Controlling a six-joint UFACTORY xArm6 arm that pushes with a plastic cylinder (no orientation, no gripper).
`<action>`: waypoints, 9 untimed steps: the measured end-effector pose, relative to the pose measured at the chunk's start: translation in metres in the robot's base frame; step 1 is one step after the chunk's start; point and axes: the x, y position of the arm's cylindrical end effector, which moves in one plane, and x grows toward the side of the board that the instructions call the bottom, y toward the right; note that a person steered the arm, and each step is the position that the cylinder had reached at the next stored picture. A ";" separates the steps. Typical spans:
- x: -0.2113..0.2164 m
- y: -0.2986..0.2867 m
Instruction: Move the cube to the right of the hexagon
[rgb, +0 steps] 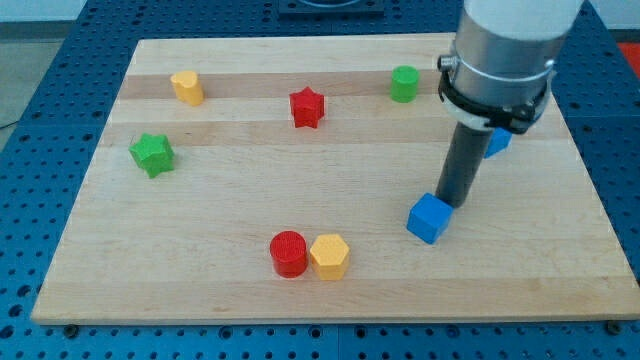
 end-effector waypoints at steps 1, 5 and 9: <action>-0.012 -0.018; 0.062 -0.029; 0.093 0.011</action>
